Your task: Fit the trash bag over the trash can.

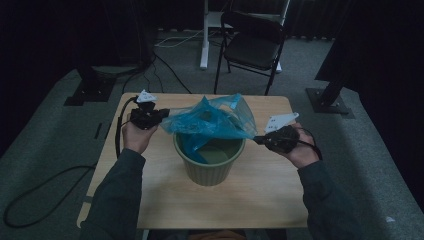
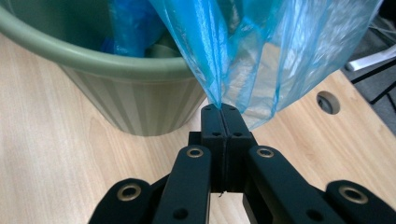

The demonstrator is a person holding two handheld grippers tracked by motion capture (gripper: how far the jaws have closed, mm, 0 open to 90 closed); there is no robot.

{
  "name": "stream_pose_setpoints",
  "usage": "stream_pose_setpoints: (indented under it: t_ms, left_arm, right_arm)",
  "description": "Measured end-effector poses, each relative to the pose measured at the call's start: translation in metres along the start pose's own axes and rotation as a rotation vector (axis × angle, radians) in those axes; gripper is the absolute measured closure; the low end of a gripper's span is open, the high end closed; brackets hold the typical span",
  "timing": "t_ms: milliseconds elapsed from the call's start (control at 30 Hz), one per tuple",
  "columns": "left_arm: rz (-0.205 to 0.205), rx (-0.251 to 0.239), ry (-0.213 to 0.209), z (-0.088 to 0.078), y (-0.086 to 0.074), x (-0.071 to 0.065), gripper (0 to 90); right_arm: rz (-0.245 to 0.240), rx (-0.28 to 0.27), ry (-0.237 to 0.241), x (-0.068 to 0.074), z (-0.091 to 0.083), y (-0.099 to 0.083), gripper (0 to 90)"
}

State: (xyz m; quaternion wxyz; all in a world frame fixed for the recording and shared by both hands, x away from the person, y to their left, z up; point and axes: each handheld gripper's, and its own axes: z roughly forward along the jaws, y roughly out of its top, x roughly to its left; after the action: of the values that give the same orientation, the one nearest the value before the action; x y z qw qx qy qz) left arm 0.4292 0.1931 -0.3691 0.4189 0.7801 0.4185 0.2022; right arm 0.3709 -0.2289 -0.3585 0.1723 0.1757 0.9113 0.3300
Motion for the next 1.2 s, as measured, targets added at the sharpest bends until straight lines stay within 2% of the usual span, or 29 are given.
stream_pose_setpoints:
  t_ms: [167, 233, 267, 367, 567, 700, 967, 1200]
  left_arm:
    - [-0.014, -0.014, 0.012, -0.002, -0.003, 0.002, 88.4]
    - [-0.013, -0.031, 0.012, -0.006, -0.002, 0.001, 88.4]
    - [0.004, -0.044, 0.002, -0.008, 0.0, -0.001, 88.2]
    - [0.019, -0.06, -0.018, -0.012, 0.002, -0.003, 85.3]
    - [0.043, -0.075, -0.049, -0.015, 0.006, -0.006, 73.9]
    - [0.047, -0.105, -0.08, -0.018, 0.009, -0.008, 68.4]
    - [0.057, -0.134, -0.093, -0.023, 0.015, -0.01, 65.5]
    - [0.066, -0.143, -0.083, -0.024, 0.023, -0.011, 65.8]
  right_arm:
    - [-0.009, 0.006, 0.017, 0.002, 0.002, -0.002, 90.0]
    - [-0.006, -0.011, 0.017, 0.001, -0.002, -0.001, 89.9]
    - [-0.002, -0.02, 0.016, 0.001, -0.004, 0.0, 85.5]
    - [0.009, -0.059, 0.031, -0.002, -0.011, 0.003, 78.6]
    - [0.008, -0.103, 0.034, -0.002, -0.019, 0.01, 74.5]
    - [0.012, -0.128, 0.038, -0.002, -0.022, 0.013, 71.7]
    - [0.004, -0.149, 0.039, -0.002, -0.028, 0.015, 62.7]
    - [0.007, -0.175, 0.04, -0.004, -0.034, 0.016, 60.7]
